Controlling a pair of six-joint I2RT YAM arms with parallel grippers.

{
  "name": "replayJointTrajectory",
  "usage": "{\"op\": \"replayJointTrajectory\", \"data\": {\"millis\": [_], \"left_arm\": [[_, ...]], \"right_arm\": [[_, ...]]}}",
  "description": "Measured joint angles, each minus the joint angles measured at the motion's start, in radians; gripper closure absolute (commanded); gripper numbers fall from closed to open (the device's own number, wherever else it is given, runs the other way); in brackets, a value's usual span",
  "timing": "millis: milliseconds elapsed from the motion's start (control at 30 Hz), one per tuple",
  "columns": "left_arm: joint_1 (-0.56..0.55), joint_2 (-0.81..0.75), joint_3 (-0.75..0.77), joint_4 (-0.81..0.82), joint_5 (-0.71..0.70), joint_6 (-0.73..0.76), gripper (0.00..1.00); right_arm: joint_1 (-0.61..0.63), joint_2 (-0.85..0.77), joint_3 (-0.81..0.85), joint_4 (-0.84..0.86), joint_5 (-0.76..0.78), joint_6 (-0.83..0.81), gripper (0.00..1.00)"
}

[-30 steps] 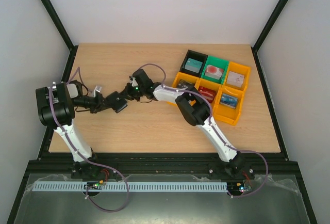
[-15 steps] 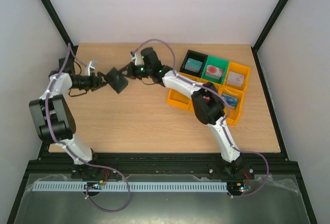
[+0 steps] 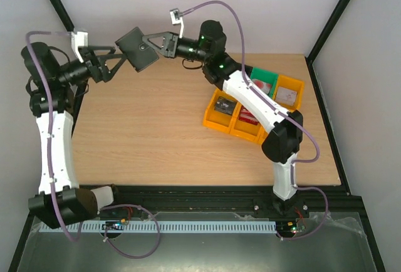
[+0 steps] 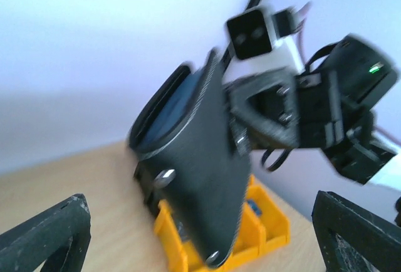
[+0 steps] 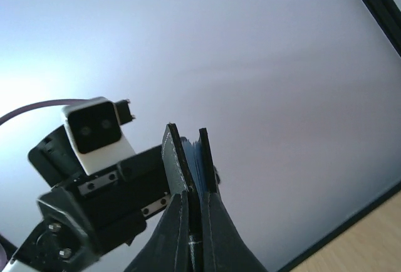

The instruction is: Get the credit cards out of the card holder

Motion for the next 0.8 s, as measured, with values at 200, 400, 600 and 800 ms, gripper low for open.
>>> {"op": "replayJointTrajectory", "data": {"millis": [200, 400, 600, 800], "left_arm": [[-0.127, -0.047, 0.016, 0.399, -0.026, -0.344, 0.11], [-0.229, -0.086, -0.058, 0.568, -0.128, -0.473, 0.47], [-0.243, -0.128, -0.095, 0.657, -0.182, -0.555, 0.95], [-0.274, -0.214, -0.143, 0.623, -0.22, -0.553, 0.98]], "right_arm": [[-0.007, -0.055, 0.036, 0.058, -0.003, -0.024, 0.98], [-0.023, -0.072, 0.048, 0.201, -0.053, 0.037, 0.98], [-0.008, -0.126, -0.013, 0.204, -0.036, 0.017, 0.98], [0.04, -0.268, -0.138, 0.121, 0.053, -0.097, 0.98]]}}
